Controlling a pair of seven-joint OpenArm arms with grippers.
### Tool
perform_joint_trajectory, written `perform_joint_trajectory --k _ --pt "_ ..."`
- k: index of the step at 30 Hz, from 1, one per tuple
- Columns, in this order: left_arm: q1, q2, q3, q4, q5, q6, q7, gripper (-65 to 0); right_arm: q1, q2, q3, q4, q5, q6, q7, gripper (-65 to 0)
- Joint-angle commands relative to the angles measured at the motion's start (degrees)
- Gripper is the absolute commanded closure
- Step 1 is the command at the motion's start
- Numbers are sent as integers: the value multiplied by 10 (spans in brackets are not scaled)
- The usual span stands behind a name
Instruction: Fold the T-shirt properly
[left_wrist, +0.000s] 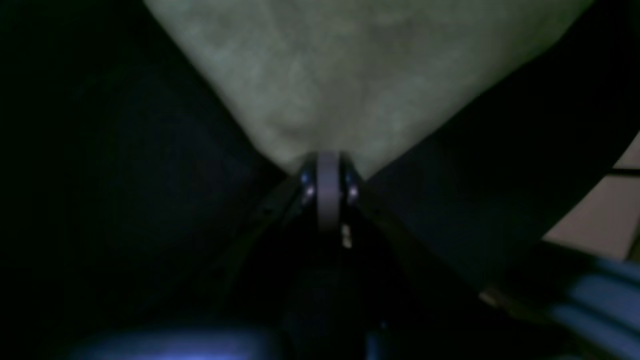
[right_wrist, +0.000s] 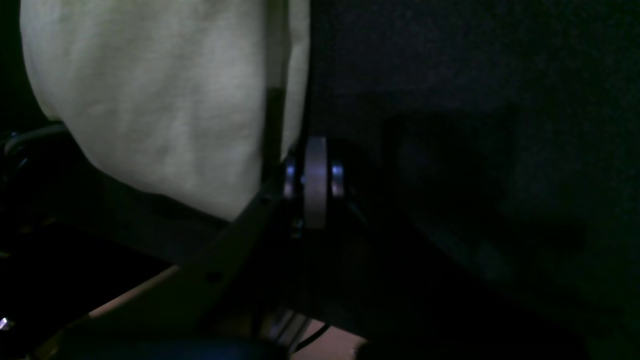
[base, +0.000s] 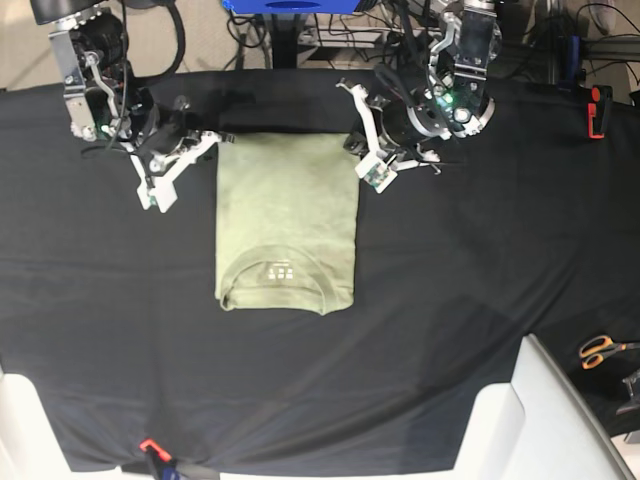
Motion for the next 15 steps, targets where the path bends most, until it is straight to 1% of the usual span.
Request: perform_joint_trajectory --k 1,3,6,8,10,12,15 --pt "7 -5 -14 37 4 2 1 0 -8 5 4 33 6 5 6 -2" --pt "30 1 -49 106 4 2 2 0 -30 7 6 90 3 2 6 -2" --pt "73 1 -89 202 4 2 2 0 -77 27 19 182 3 2 3 -3" --pt "117 -4 -108 249 6 2 2 0 -116 39 28 234 2 2 1 -3" --pt "163 -10 -129 270 5 2 0 0 -155 56 44 279 2 2 -17 -3" --pt "205 -23 -140 270 4 2 -4 0 -194 64 67 307 2 2 -36 -3" --pt "272 -31 -142 269 5 2 -41 0 -253 65 109 315 2 2 -47 -3"
